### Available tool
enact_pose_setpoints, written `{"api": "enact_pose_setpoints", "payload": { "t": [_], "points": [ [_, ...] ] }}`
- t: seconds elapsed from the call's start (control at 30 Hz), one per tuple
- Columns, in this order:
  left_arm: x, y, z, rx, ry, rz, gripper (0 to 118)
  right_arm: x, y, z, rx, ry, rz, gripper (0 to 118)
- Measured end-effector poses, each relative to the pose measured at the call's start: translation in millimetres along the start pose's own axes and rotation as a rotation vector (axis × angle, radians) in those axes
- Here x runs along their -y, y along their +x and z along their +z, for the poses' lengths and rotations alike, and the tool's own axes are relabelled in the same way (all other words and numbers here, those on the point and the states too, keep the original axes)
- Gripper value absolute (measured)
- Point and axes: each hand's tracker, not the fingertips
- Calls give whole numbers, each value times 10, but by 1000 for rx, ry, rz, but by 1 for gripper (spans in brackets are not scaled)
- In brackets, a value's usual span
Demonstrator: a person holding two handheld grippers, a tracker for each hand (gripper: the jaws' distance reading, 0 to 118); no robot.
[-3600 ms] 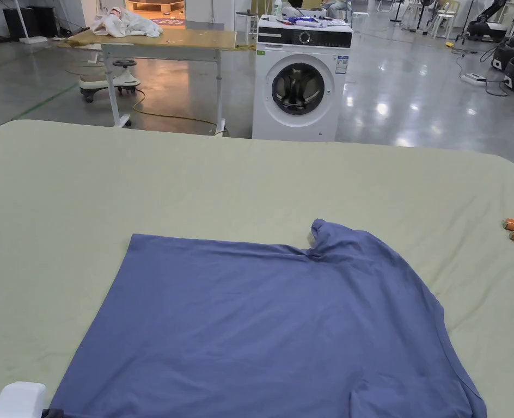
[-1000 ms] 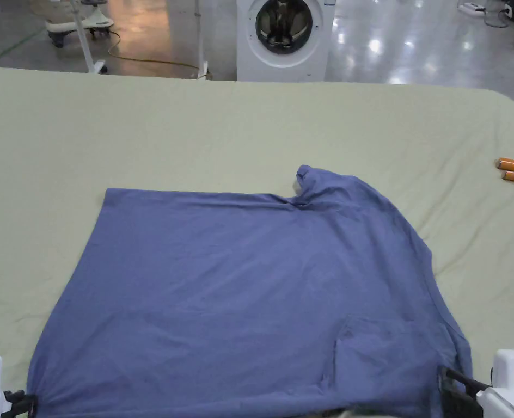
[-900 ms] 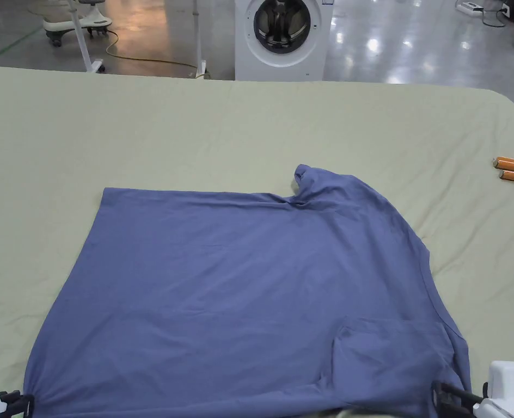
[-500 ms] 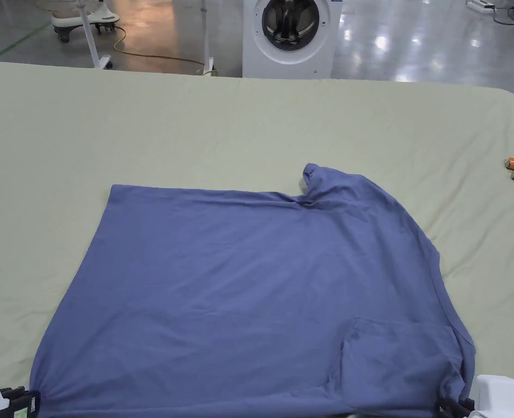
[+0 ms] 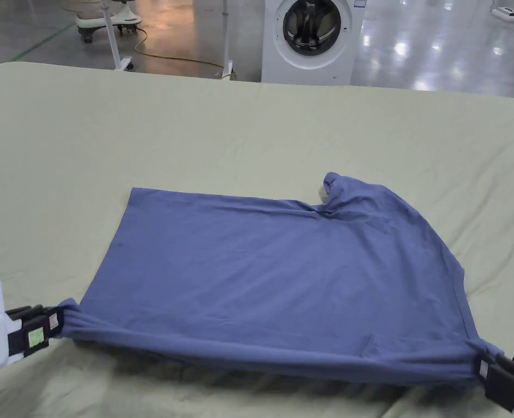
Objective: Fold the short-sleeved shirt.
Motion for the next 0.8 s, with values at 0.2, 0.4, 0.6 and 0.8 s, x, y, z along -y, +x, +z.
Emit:
{"api": "enact_pose_setpoints", "payload": {
  "t": [0.2,0.4,0.6,0.8],
  "points": [
    [-402,103,-410,-25,28,-18,2,-507,-42,-405,8,48,-15,7],
    [-659,227,-881,-66,11,-36,2,-809,-49,-963,39,37,-3,7],
    [-767,308,-1269,-104,-47,-50,2,-881,-16,-1474,68,-18,17,7],
    [-723,394,-1516,-128,-116,-65,2,-791,-39,-1776,101,-80,43,8]
  ]
}}
